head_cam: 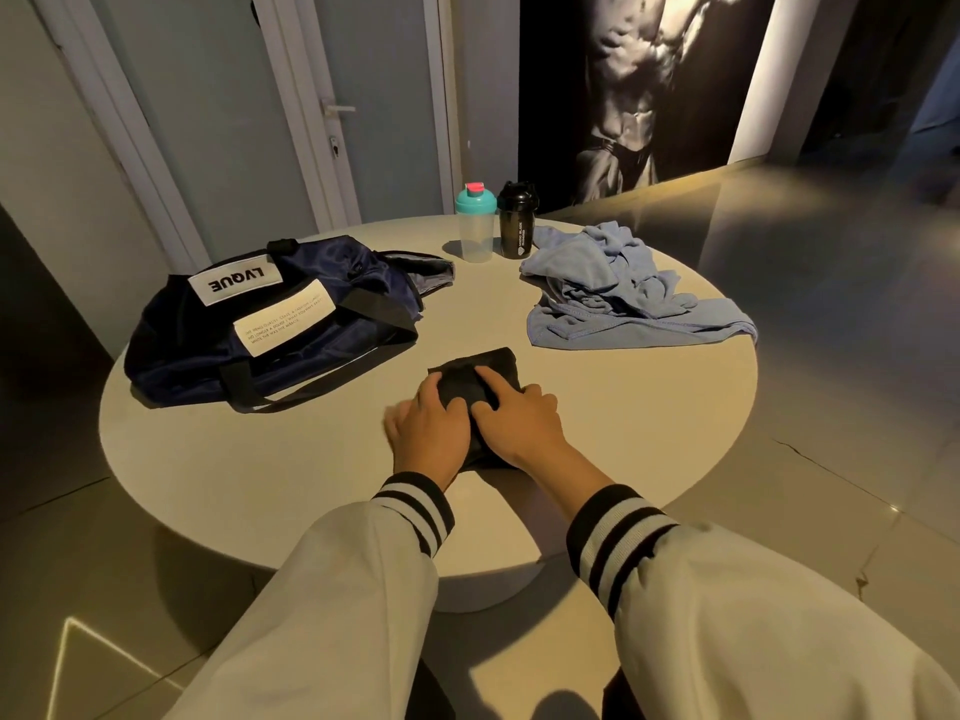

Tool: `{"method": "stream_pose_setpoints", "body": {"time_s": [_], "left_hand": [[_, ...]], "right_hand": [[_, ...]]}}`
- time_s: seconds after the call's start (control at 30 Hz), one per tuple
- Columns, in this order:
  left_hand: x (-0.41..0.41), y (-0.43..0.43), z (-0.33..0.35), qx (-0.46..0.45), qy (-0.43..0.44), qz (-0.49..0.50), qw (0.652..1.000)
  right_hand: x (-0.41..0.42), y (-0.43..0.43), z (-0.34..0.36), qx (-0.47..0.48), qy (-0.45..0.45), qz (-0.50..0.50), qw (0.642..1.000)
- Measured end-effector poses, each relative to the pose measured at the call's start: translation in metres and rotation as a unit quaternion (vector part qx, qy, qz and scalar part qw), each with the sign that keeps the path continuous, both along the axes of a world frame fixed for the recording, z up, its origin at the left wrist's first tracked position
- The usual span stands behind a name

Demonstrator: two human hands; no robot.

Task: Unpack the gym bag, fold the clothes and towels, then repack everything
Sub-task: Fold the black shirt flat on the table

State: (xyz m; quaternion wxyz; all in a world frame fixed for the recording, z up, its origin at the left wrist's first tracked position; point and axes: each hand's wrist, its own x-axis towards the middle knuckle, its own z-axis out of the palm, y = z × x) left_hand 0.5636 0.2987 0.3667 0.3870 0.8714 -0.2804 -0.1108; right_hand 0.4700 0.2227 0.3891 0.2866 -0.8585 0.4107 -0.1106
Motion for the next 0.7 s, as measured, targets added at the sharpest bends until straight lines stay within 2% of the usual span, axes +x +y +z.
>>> {"method": "stream_pose_setpoints", "body": {"time_s": [0.07,0.13,0.23,0.3,0.37,0.43,0.53,0.7], "left_hand": [[-0.004,0.001,0.0,0.077,-0.092,0.023,0.993],[-0.007,0.003,0.003,0.092,-0.102,0.019,0.99],[-0.011,0.008,0.004,0.05,-0.085,-0.002,0.995],[-0.013,0.012,0.004,0.003,-0.05,-0.021,0.999],[-0.013,0.016,0.007,-0.049,0.024,-0.042,0.998],[-0.013,0.021,0.015,-0.095,0.111,-0.057,0.988],[-0.005,0.025,0.027,-0.16,0.193,-0.065,0.966],[0.031,0.014,0.057,-0.247,0.24,-0.059,0.937]], "right_hand": [[-0.004,0.003,-0.002,0.01,-0.018,0.007,1.0],[-0.008,0.006,-0.007,0.008,-0.04,0.003,0.999],[-0.012,0.015,-0.01,-0.005,-0.085,-0.005,0.996],[-0.014,0.022,-0.008,-0.001,-0.127,-0.004,0.992],[-0.014,0.024,-0.004,0.023,-0.173,-0.003,0.985],[-0.011,0.025,0.0,0.06,-0.216,0.0,0.975],[0.002,0.023,0.007,0.102,-0.281,0.007,0.954],[0.045,0.007,0.029,0.13,-0.35,0.025,0.927]]}}
